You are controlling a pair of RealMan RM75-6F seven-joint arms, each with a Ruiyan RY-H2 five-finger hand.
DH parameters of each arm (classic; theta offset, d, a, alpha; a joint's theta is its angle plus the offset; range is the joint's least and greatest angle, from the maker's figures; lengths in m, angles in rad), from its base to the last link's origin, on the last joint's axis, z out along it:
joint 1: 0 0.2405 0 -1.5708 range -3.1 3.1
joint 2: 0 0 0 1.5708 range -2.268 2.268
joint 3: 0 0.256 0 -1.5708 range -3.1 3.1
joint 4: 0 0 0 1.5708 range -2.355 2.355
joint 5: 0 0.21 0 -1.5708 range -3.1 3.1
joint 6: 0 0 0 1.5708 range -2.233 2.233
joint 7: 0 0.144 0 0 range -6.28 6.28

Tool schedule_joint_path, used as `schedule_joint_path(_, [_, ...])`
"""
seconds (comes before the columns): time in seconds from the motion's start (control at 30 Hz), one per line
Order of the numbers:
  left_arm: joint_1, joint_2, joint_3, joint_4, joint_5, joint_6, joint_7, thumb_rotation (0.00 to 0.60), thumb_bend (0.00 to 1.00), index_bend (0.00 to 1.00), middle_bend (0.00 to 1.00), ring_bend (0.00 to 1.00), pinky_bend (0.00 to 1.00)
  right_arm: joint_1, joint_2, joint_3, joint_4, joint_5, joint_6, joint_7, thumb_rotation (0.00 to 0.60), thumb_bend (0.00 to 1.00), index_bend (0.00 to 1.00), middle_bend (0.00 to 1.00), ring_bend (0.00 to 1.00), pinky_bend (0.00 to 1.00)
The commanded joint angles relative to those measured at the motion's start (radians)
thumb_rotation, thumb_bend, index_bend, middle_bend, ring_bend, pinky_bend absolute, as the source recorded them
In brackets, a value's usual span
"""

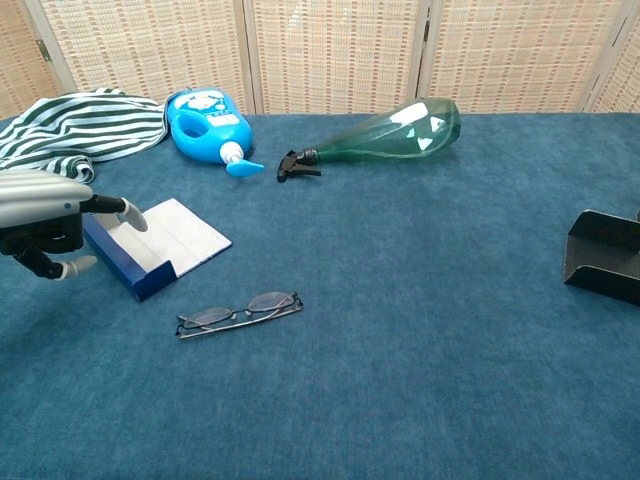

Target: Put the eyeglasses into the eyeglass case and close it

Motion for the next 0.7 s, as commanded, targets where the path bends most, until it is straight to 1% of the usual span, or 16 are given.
schedule_joint_path(0.03, [-0.022, -0.014, 0.007, -0.005, -0.08, -0.043, 0.076, 0.6, 0.54, 0.2, 1.0, 1.0, 1.0, 0.002, -0.002, 0.0, 0.005, 0.005, -0.006, 0.007, 0.6, 0.28, 0.1, 0.2, 0.15, 0.21])
schedule_joint_path(0.13, [-0.029, -0.016, 0.015, -0.019, -0.133, -0.056, 0.123, 0.6, 0.54, 0.18, 1.0, 1.0, 1.0, 0.003, -0.004, 0.0, 0.01, 0.008, -0.011, 0.015, 0.6, 0.28, 0.1, 0.2, 0.15, 0.21])
schedule_joint_path(0.27, [-0.034, -0.011, 0.031, -0.036, -0.178, -0.056, 0.172, 0.6, 0.54, 0.19, 1.0, 1.0, 1.0, 0.004, -0.004, -0.001, 0.011, 0.008, -0.014, 0.018, 0.6, 0.28, 0.1, 0.2, 0.15, 0.21])
schedule_joint_path(0.4, [-0.03, 0.024, 0.048, -0.066, -0.22, -0.049, 0.2, 0.6, 0.54, 0.28, 1.0, 1.0, 1.0, 0.0, -0.001, -0.001, 0.01, 0.006, -0.006, 0.023, 0.6, 0.28, 0.1, 0.2, 0.15, 0.21])
schedule_joint_path(0.5, [-0.026, 0.057, 0.071, -0.084, -0.242, -0.043, 0.23, 0.6, 0.54, 0.34, 1.0, 1.0, 1.0, -0.003, -0.001, -0.001, 0.01, 0.007, -0.001, 0.026, 0.6, 0.28, 0.1, 0.2, 0.15, 0.21])
schedule_joint_path(0.57, [-0.023, 0.077, 0.087, -0.095, -0.267, -0.04, 0.258, 0.6, 0.54, 0.36, 1.0, 1.0, 1.0, -0.005, -0.002, -0.002, 0.01, 0.007, 0.0, 0.028, 0.6, 0.28, 0.1, 0.2, 0.15, 0.21])
schedule_joint_path(0.7, [-0.015, 0.114, 0.105, -0.124, -0.32, -0.011, 0.298, 0.6, 0.54, 0.4, 1.0, 1.0, 1.0, -0.004, -0.004, -0.005, 0.01, 0.001, 0.0, 0.029, 0.6, 0.28, 0.1, 0.2, 0.15, 0.21])
